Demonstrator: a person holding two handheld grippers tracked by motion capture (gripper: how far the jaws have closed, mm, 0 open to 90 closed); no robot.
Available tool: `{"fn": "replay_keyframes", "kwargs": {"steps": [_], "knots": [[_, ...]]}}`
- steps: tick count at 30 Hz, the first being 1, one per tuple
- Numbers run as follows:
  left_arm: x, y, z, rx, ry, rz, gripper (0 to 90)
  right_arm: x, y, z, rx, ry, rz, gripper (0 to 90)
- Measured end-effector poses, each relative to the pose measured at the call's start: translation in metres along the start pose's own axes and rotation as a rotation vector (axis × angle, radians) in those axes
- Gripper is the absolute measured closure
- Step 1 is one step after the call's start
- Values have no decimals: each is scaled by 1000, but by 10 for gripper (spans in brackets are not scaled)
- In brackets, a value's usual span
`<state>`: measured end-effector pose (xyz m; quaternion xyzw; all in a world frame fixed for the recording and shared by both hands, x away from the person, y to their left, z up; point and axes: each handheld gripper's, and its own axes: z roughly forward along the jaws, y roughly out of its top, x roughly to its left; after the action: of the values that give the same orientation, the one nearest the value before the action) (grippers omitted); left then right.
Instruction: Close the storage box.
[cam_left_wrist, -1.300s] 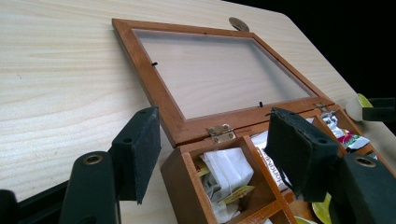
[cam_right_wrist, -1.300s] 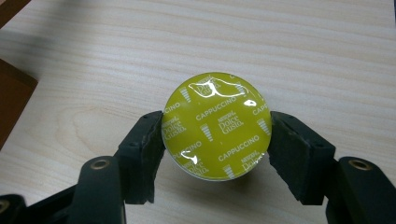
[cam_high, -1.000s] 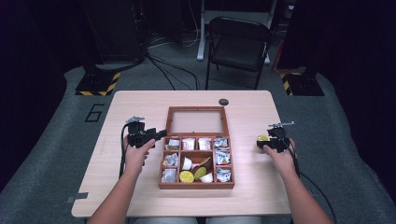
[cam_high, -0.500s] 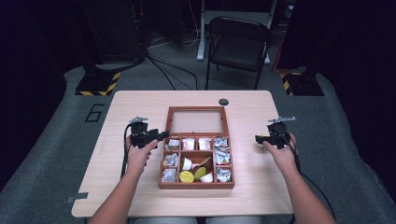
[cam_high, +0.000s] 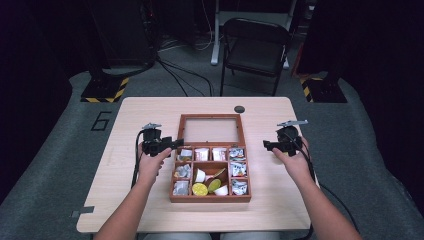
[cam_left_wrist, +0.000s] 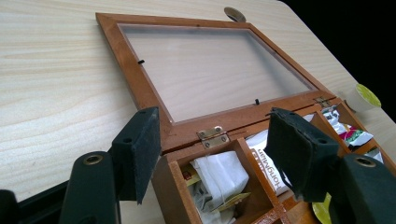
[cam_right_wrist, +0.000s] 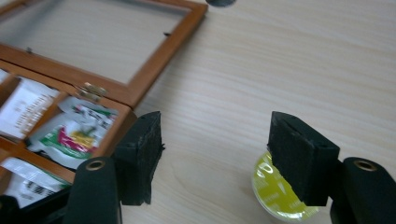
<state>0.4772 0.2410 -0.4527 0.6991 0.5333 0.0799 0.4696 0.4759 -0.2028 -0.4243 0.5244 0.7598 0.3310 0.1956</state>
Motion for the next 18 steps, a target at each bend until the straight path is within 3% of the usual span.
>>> {"fn": "replay_keyframes", "kwargs": {"steps": [4,10,18], "knots": [[0,0,0,4,1,-2,350,9,6,-3,-17,26,8,357],[1,2,1,9,3,-3,352,26,18,-3,-29,74,-29,371],[3,8,5,28,-2,-8,357,37,32,1,-28,96,-47,370]]}}
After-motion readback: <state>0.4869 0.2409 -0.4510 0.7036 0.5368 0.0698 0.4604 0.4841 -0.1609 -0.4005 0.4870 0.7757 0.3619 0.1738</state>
